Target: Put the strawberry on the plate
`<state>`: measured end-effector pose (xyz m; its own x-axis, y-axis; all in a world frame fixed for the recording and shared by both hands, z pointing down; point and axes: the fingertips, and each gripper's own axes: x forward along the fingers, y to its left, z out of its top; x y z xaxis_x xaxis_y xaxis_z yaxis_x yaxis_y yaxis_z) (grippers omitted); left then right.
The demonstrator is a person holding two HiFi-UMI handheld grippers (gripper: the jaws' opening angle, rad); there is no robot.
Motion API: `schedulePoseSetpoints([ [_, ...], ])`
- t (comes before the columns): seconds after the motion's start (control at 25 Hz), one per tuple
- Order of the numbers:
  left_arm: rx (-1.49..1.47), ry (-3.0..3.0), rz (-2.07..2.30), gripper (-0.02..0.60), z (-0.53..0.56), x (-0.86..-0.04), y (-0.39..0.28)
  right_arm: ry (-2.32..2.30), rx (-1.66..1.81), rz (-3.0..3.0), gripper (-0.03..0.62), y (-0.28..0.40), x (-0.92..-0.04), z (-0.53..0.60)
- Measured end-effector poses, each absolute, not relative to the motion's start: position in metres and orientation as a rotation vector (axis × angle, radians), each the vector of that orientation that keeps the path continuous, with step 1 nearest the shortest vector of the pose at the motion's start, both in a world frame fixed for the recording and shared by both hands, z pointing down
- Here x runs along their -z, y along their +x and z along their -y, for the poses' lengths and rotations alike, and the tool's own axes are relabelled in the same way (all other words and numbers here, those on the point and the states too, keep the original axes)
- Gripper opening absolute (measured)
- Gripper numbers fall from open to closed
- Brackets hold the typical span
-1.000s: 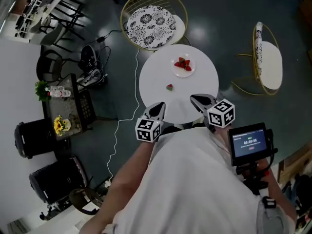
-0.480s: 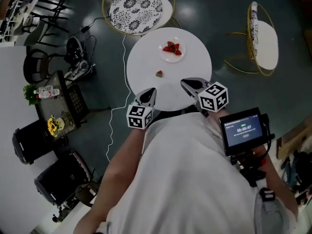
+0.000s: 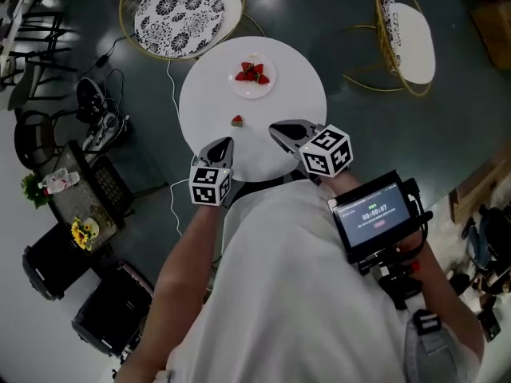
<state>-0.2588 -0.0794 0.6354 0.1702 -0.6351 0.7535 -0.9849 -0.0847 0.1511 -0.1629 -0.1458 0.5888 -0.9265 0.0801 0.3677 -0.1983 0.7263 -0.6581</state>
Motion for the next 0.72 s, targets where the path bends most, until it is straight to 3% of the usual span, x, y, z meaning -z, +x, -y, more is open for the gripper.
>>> schedulePoseSetpoints([
  [0.72,-0.977,1.892,1.291,0.006,0.101,-0.672,-0.263,0.215,-1.109,2.499,0.008,-0.148,-0.595,0.158],
])
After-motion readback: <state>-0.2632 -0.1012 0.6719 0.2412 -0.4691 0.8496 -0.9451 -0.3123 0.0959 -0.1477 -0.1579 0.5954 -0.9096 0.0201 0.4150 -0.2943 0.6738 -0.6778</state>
